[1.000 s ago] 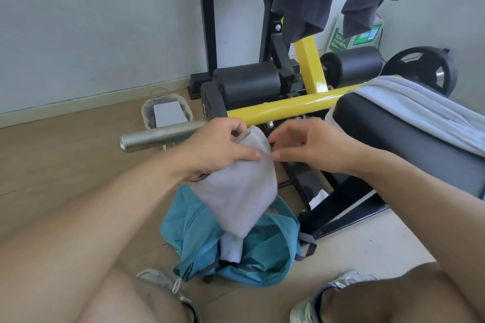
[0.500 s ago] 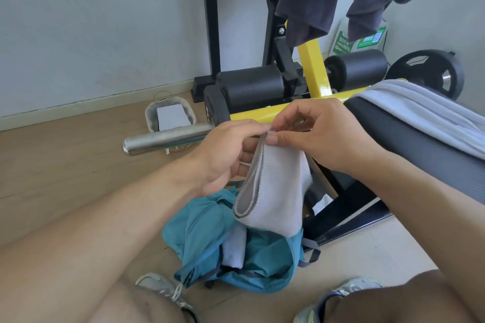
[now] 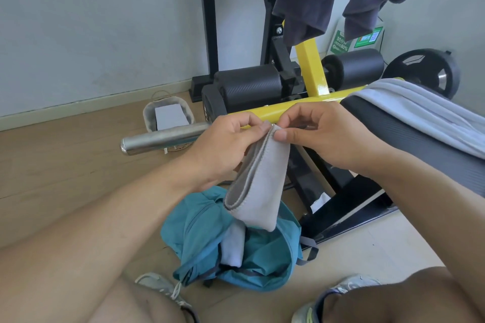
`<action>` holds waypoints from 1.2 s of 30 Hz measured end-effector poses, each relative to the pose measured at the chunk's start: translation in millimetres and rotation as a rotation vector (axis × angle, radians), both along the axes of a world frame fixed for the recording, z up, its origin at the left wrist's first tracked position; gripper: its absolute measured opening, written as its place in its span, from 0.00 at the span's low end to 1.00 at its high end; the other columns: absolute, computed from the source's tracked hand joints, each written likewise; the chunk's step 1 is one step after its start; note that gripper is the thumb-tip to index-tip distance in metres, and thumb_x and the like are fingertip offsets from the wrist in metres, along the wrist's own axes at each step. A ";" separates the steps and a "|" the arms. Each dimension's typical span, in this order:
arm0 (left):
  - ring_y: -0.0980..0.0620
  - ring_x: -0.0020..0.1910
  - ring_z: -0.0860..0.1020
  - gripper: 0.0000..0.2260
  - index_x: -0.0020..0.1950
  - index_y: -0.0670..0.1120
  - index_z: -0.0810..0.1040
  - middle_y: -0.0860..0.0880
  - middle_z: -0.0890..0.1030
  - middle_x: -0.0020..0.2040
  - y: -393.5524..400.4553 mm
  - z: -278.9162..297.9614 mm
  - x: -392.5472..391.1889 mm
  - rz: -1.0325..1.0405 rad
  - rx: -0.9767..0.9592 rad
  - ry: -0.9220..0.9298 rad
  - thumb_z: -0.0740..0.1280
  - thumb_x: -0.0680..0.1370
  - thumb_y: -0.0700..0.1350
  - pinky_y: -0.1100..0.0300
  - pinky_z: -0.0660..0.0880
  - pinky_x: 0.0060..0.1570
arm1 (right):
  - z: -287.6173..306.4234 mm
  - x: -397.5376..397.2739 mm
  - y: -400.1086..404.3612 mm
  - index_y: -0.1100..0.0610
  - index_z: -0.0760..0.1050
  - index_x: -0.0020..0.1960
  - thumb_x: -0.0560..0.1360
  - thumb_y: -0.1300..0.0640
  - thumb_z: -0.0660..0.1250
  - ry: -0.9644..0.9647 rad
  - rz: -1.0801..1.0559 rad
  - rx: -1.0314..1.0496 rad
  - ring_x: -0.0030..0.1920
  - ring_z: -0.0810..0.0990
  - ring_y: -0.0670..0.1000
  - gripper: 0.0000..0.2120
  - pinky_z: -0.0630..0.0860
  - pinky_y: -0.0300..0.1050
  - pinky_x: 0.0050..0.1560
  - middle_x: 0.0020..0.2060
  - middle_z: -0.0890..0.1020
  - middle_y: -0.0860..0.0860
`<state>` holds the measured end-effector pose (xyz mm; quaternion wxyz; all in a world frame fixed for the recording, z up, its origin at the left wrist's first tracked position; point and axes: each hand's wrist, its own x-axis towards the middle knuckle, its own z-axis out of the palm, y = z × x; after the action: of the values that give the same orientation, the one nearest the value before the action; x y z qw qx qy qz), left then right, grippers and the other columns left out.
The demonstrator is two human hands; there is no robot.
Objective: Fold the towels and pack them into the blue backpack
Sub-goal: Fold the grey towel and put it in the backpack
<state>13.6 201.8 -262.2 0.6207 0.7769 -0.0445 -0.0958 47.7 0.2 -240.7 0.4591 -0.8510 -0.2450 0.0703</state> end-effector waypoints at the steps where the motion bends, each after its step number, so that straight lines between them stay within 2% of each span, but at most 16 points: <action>1: 0.48 0.38 0.77 0.13 0.48 0.47 0.81 0.45 0.83 0.40 1.0 0.0 -0.5 -0.011 0.036 -0.036 0.66 0.82 0.55 0.52 0.72 0.40 | -1.3 0.1 0.0 0.52 0.82 0.45 0.74 0.52 0.74 0.010 0.002 0.018 0.47 0.84 0.43 0.04 0.78 0.33 0.52 0.44 0.86 0.46; 5: 0.46 0.37 0.76 0.14 0.45 0.50 0.80 0.45 0.81 0.38 2.4 2.5 -1.0 -0.032 0.070 -0.107 0.64 0.77 0.59 0.48 0.71 0.41 | -4.2 0.4 1.9 0.52 0.82 0.45 0.74 0.53 0.75 0.015 -0.004 0.049 0.46 0.84 0.45 0.04 0.79 0.35 0.50 0.44 0.86 0.47; 9: 0.46 0.36 0.74 0.15 0.45 0.49 0.78 0.44 0.79 0.38 7.5 4.3 1.3 -0.075 0.124 -0.136 0.63 0.77 0.60 0.48 0.70 0.41 | -3.1 -0.5 5.7 0.54 0.82 0.47 0.73 0.50 0.74 0.040 -0.006 0.084 0.47 0.85 0.48 0.08 0.80 0.46 0.56 0.45 0.86 0.52; 13: 0.51 0.34 0.71 0.14 0.43 0.49 0.77 0.51 0.76 0.34 11.4 3.3 2.0 -0.099 0.129 -0.133 0.62 0.78 0.59 0.51 0.67 0.40 | -5.1 -2.3 8.9 0.54 0.81 0.48 0.71 0.45 0.72 0.036 0.006 0.058 0.50 0.84 0.58 0.13 0.81 0.57 0.57 0.46 0.86 0.54; 16: 0.56 0.32 0.72 0.20 0.46 0.44 0.76 0.54 0.78 0.34 14.2 2.3 1.5 -0.132 0.094 -0.135 0.71 0.75 0.61 0.58 0.68 0.38 | -7.8 -1.8 12.0 0.57 0.80 0.51 0.73 0.48 0.72 0.060 0.015 0.093 0.50 0.84 0.59 0.13 0.80 0.57 0.57 0.46 0.86 0.55; 18: 0.59 0.31 0.75 0.17 0.46 0.45 0.76 0.55 0.83 0.34 15.7 1.7 0.6 -0.165 0.154 -0.176 0.78 0.72 0.54 0.63 0.71 0.38 | -11.2 -1.0 14.6 0.58 0.79 0.54 0.74 0.49 0.72 0.104 0.019 0.100 0.52 0.84 0.60 0.15 0.79 0.61 0.59 0.48 0.86 0.56; 20: 0.61 0.29 0.74 0.13 0.44 0.49 0.75 0.56 0.82 0.31 17.4 0.6 1.5 -0.148 0.242 -0.227 0.78 0.73 0.50 0.65 0.69 0.36 | -14.4 -0.2 15.7 0.55 0.79 0.56 0.75 0.47 0.71 0.149 0.038 0.059 0.53 0.85 0.56 0.15 0.78 0.62 0.61 0.49 0.87 0.53; 24: 0.54 0.28 0.70 0.10 0.44 0.52 0.77 0.49 0.81 0.30 21.5 -1.4 5.6 -0.093 0.365 -0.331 0.75 0.75 0.54 0.56 0.68 0.35 | -16.8 -1.0 19.4 0.55 0.82 0.56 0.76 0.43 0.68 0.168 0.067 -0.003 0.56 0.85 0.50 0.17 0.78 0.56 0.64 0.52 0.87 0.50; 27: 0.53 0.29 0.74 0.06 0.45 0.56 0.78 0.52 0.80 0.29 23.5 0.4 7.9 -0.055 0.509 -0.401 0.69 0.74 0.57 0.49 0.75 0.36 | -21.1 -0.2 22.7 0.55 0.82 0.52 0.69 0.40 0.75 0.138 0.067 -0.079 0.52 0.85 0.53 0.21 0.79 0.58 0.60 0.49 0.87 0.51; 30: 0.52 0.37 0.80 0.05 0.46 0.61 0.78 0.54 0.82 0.34 24.4 2.9 7.1 -0.017 0.599 -0.427 0.65 0.75 0.60 0.43 0.78 0.42 | -31.3 3.0 24.4 0.52 0.82 0.51 0.67 0.43 0.79 0.091 0.063 -0.163 0.50 0.86 0.48 0.19 0.81 0.57 0.57 0.47 0.87 0.48; 34: 0.53 0.46 0.80 0.06 0.49 0.61 0.77 0.59 0.84 0.41 25.9 5.9 5.8 0.059 0.668 -0.484 0.63 0.77 0.60 0.45 0.78 0.48 | -35.9 3.3 29.5 0.52 0.82 0.55 0.74 0.41 0.72 0.071 0.094 -0.246 0.51 0.85 0.50 0.17 0.80 0.57 0.58 0.49 0.87 0.49; 36: 0.53 0.46 0.80 0.04 0.48 0.61 0.77 0.61 0.83 0.41 26.0 8.3 6.4 0.110 0.662 -0.510 0.64 0.78 0.59 0.45 0.77 0.48 | -36.8 4.6 29.4 0.57 0.82 0.56 0.78 0.40 0.68 0.079 0.109 -0.341 0.50 0.85 0.55 0.20 0.80 0.60 0.57 0.49 0.86 0.54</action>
<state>20.0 227.8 -253.9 0.3108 0.9345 -0.1219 0.1234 52.3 29.7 -277.5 0.3129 -0.8986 -0.2571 0.1687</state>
